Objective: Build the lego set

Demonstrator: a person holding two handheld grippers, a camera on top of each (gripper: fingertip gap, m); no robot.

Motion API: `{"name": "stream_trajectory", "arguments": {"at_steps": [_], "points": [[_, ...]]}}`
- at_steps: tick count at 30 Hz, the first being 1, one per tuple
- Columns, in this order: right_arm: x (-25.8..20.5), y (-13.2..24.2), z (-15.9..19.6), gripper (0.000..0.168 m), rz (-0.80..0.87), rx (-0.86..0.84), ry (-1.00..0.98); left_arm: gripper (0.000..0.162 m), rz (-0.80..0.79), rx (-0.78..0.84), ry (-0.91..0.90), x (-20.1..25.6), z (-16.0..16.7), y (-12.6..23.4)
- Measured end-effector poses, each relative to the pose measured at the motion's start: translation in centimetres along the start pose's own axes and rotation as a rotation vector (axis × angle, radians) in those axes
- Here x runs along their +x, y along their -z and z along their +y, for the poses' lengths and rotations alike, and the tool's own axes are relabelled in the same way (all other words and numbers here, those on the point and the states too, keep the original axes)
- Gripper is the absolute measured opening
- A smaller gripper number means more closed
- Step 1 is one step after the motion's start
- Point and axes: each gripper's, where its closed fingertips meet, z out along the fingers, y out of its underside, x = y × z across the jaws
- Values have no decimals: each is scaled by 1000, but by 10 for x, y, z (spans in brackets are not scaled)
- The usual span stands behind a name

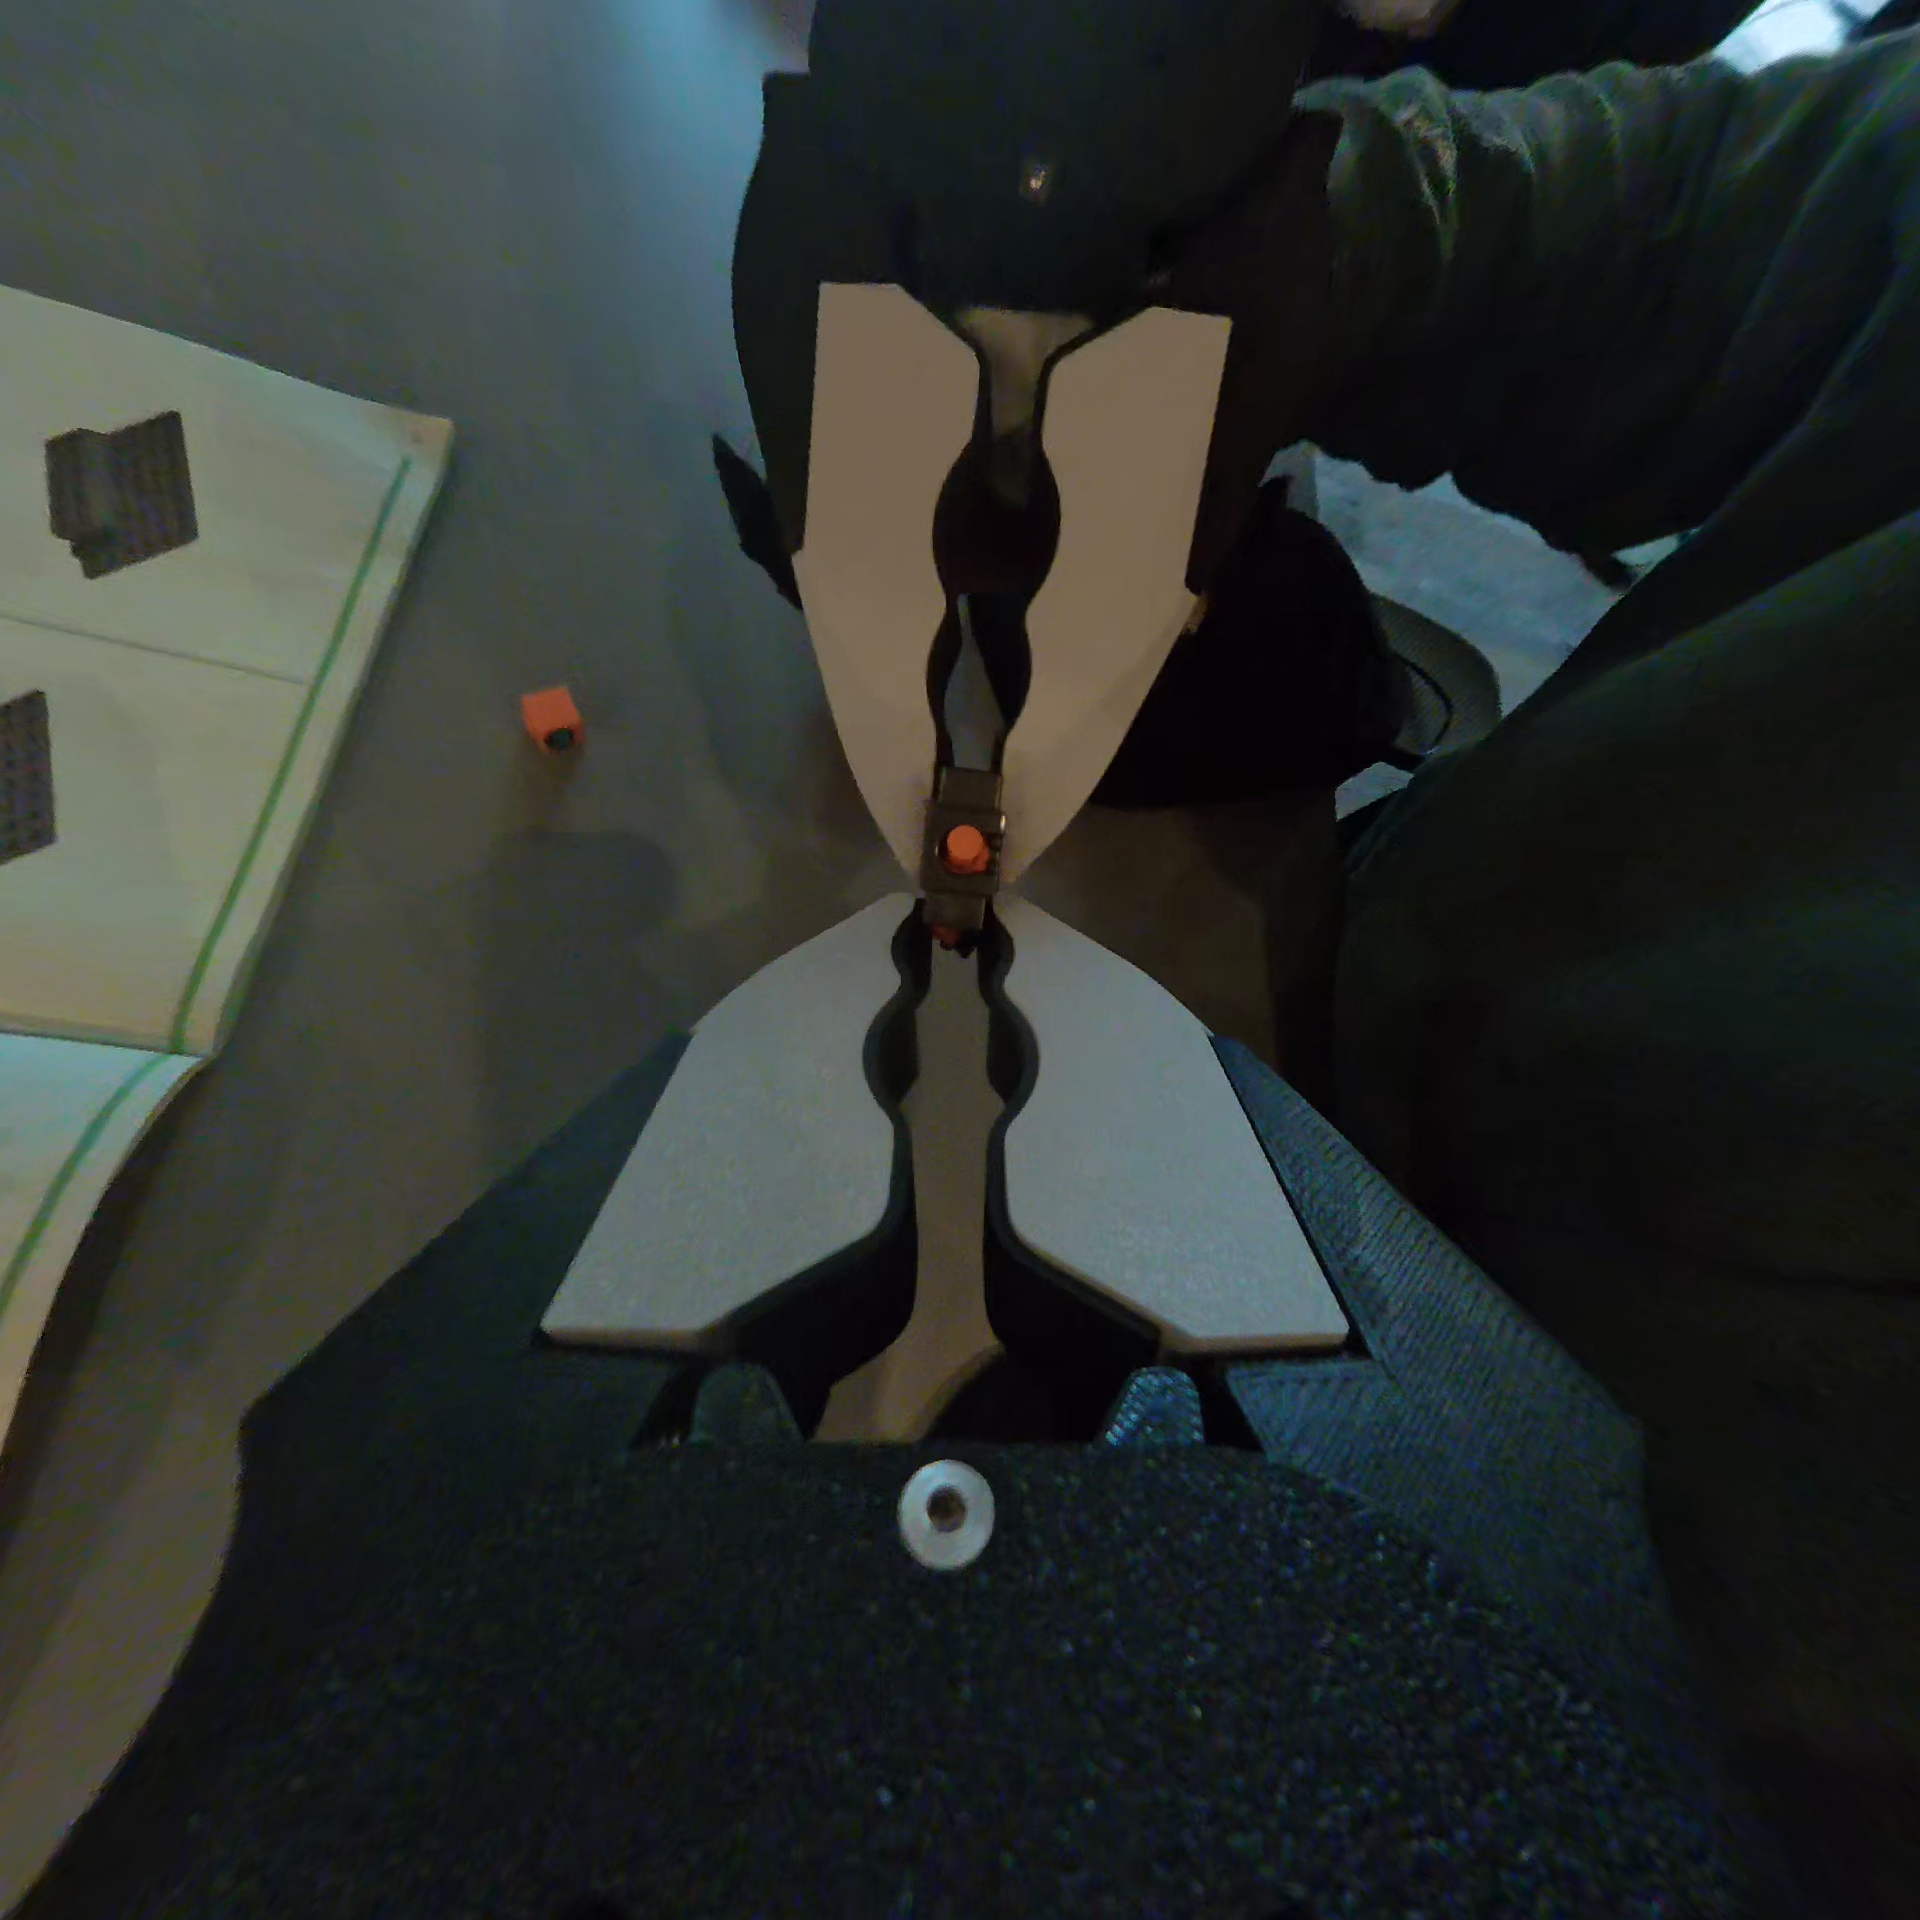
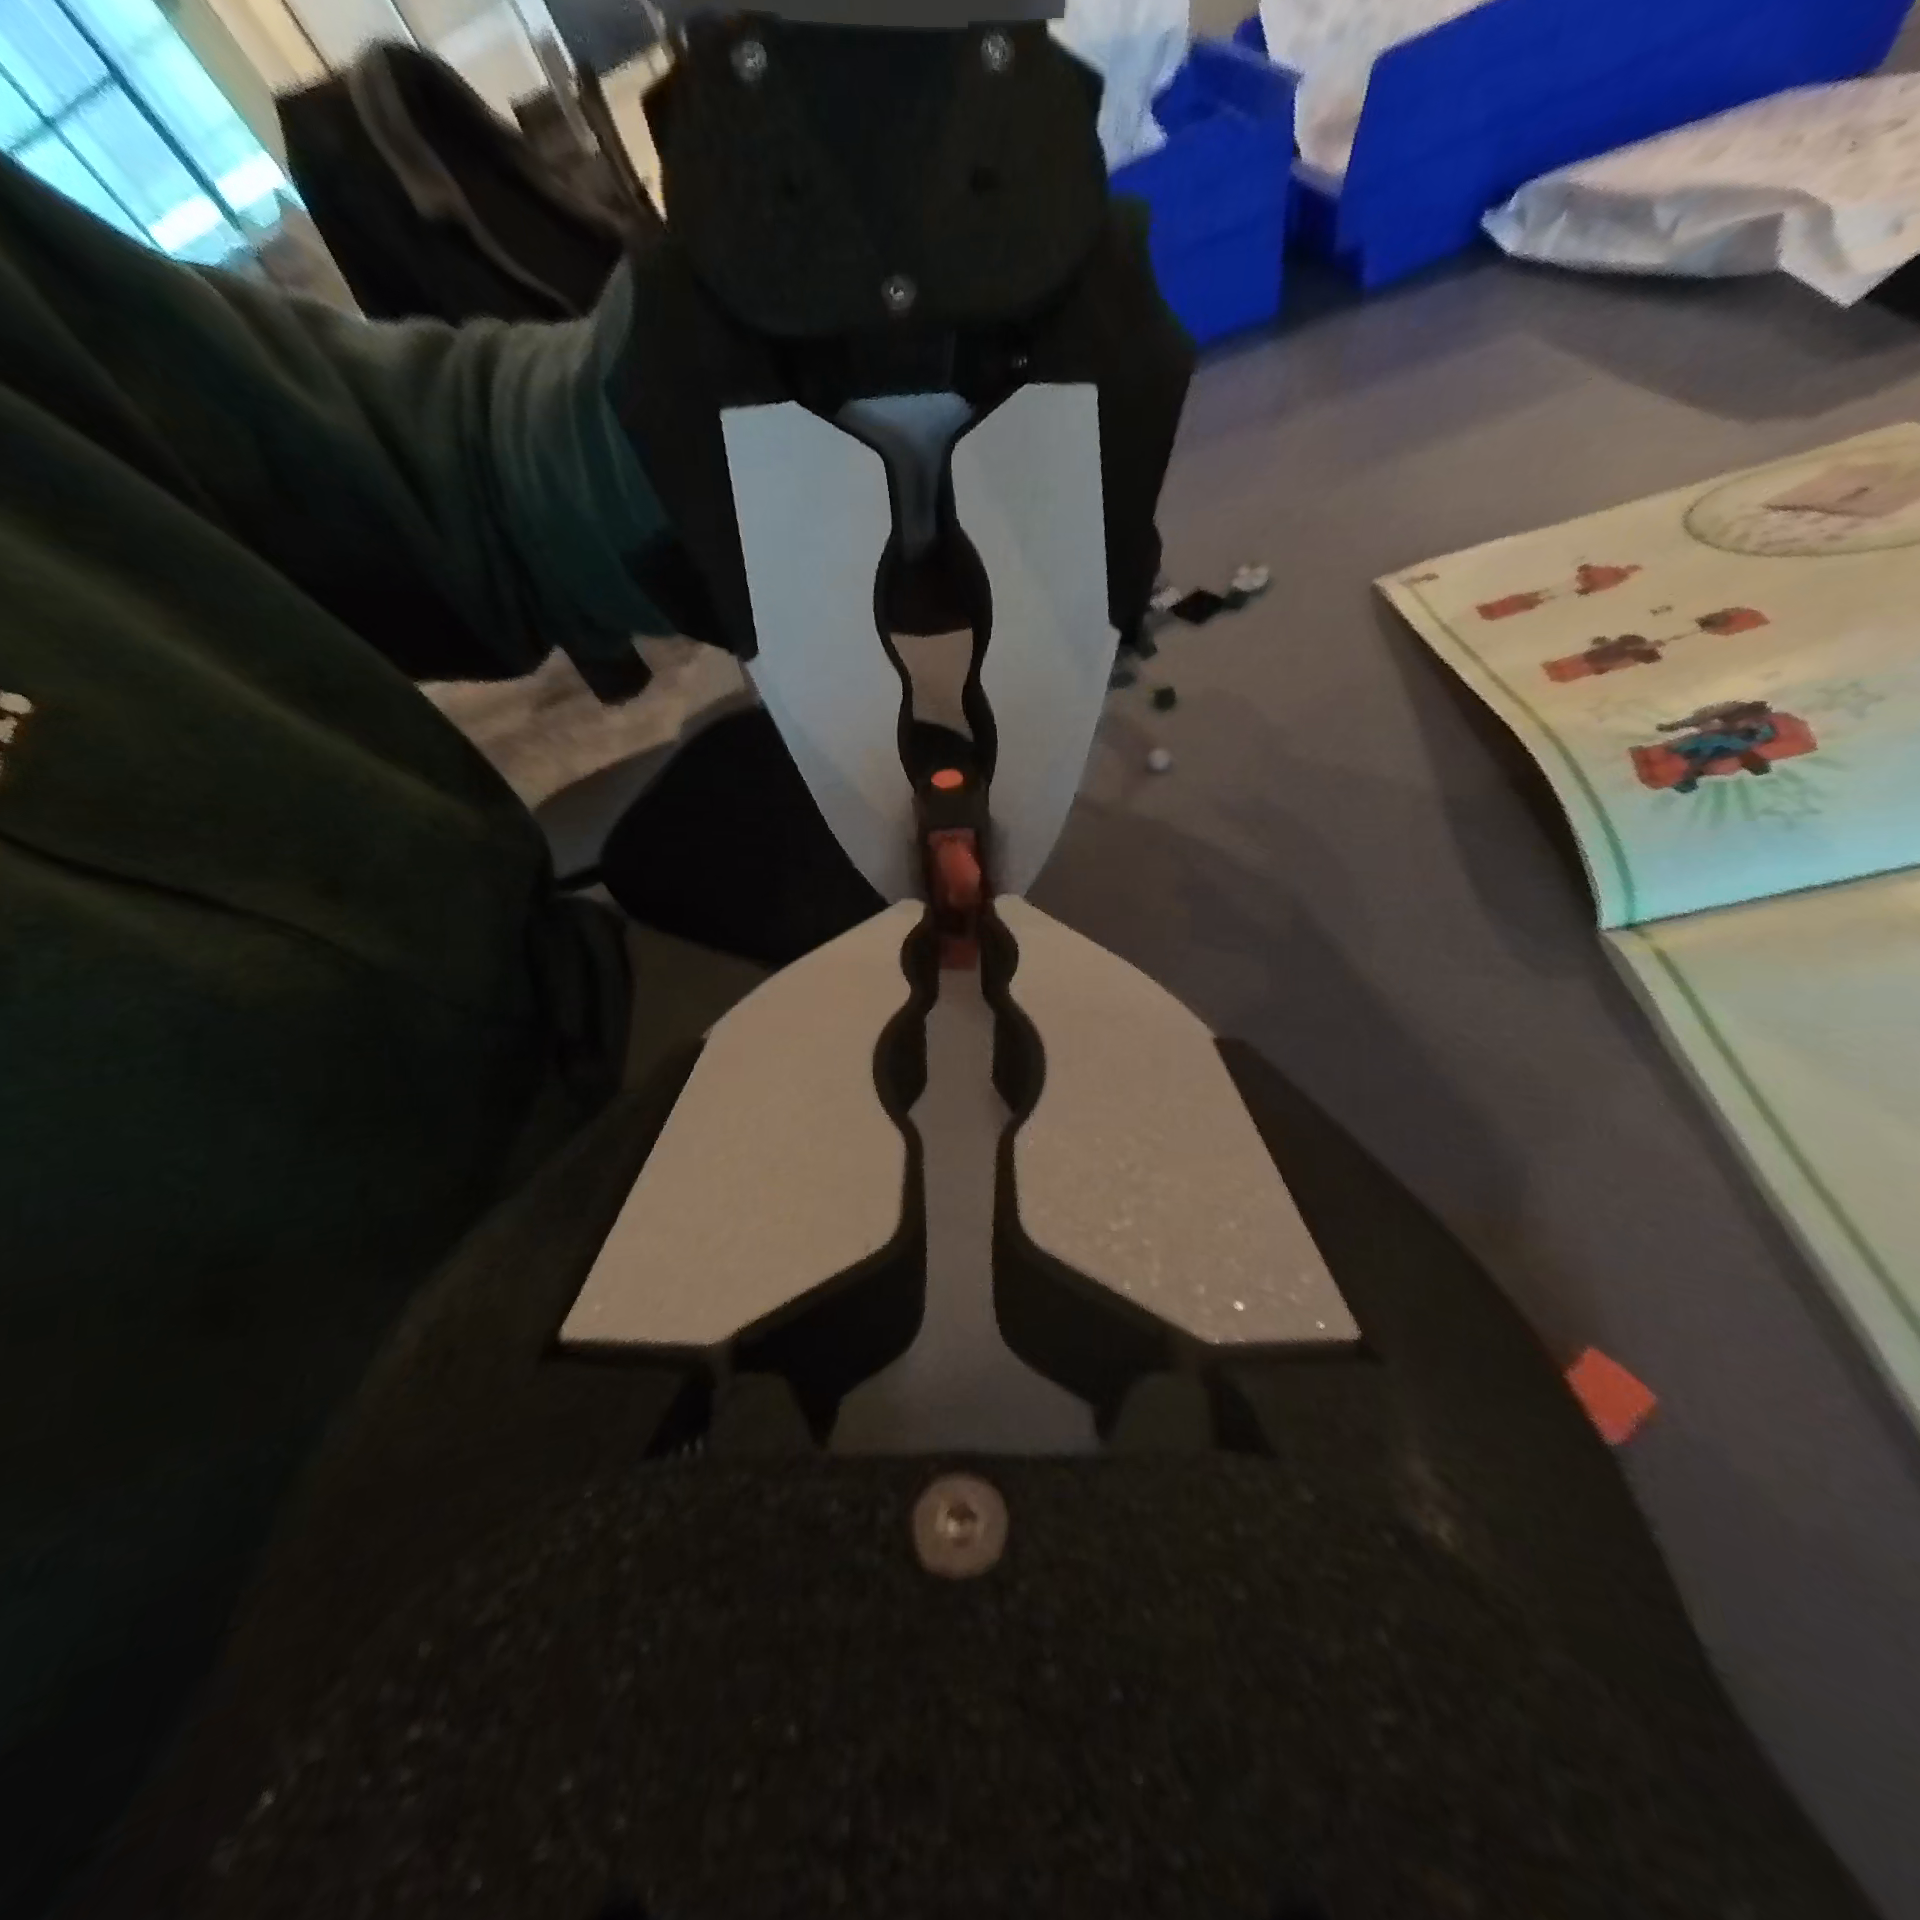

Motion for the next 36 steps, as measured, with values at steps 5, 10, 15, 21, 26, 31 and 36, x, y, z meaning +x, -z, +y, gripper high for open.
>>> {"name": "stream_trajectory", "arguments": {"at_steps": [5, 10, 15, 21, 26, 31, 36], "points": [[-4, 2, -6, 6, -9, 74, -10, 9, 16, 45, -9, 4, -6, 3], [-8, 9, -16, 6, -43, 174, -43, 28, -3, 98, -56, 8, -11, 10], [-10, 13, -22, 6, -42, 196, -24, 18, 77, 266, 9, 14, -23, 14], [-13, 18, -36, 6, -63, 239, -13, 8, 89, 406, 15, 17, -35, 19], [-15, 19, -39, 6, -65, 236, 2, 8, 66, 437, -15, 18, -38, 22], [-9, 30, -39, 19, -26, 165, 55, 8, 20, 411, -37, 13, -31, 19], [-8, 29, -48, 20, 25, 75, 142, 8, 1, 383, -51, 10, -23, 12]]}}
